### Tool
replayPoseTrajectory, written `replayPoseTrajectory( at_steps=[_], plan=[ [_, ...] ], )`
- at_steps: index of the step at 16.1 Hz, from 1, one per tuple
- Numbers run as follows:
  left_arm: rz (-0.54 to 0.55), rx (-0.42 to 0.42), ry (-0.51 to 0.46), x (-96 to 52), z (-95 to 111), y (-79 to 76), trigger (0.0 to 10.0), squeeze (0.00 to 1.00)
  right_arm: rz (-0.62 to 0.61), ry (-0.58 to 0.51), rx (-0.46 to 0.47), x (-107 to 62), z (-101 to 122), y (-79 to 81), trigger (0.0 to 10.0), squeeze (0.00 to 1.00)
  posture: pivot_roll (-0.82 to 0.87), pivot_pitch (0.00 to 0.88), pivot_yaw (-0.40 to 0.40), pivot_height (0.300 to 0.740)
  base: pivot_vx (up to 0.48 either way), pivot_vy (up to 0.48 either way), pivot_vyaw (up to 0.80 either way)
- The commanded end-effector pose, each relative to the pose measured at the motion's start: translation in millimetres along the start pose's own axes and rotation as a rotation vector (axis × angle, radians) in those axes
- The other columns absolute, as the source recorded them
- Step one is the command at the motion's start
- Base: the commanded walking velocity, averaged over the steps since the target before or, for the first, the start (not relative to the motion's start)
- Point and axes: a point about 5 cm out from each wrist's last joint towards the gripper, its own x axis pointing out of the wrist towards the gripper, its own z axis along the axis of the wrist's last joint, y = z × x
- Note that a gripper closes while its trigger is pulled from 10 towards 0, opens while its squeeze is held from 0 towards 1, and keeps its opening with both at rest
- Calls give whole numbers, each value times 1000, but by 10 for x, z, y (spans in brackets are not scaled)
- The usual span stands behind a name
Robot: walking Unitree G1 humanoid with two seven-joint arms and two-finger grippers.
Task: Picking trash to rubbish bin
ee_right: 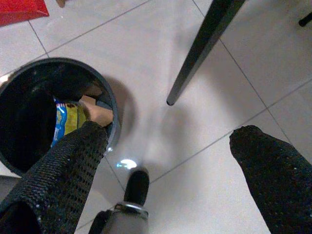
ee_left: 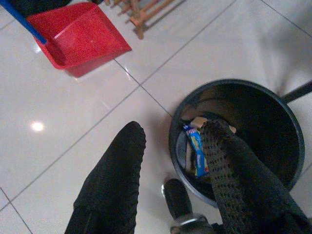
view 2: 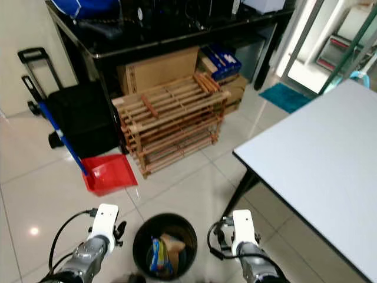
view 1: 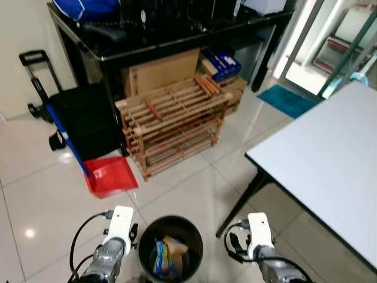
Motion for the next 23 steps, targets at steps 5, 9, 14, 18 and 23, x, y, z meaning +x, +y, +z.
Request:
replayPoseTrajectory(
  at_steps=[5,9,14,18,23],
  plan=[
    [0,-10,1,2,-4,-42,10000,0,-14,-2,5,-5,1,-42,10000,0,-2,40,-77,740,-320,0,0],
    [-1,-16,1,0,-9,-49,10000,0,-12,-6,8,-4,9,-47,10000,0,-3,40,-79,740,-317,0,0],
    [-3,-20,0,0,-10,-53,10000,0,-11,-6,9,-4,9,-48,10000,0,-4,44,-80,740,-319,0,0],
    [-6,-23,0,-1,-12,-56,10000,0,-6,-7,13,-4,9,-41,10000,0,-5,43,-79,740,-319,0,0],
    [7,-26,5,1,-13,-51,10000,0,2,-9,18,-3,11,-33,10000,0,-4,45,-81,740,-128,0,0]
  ],
)
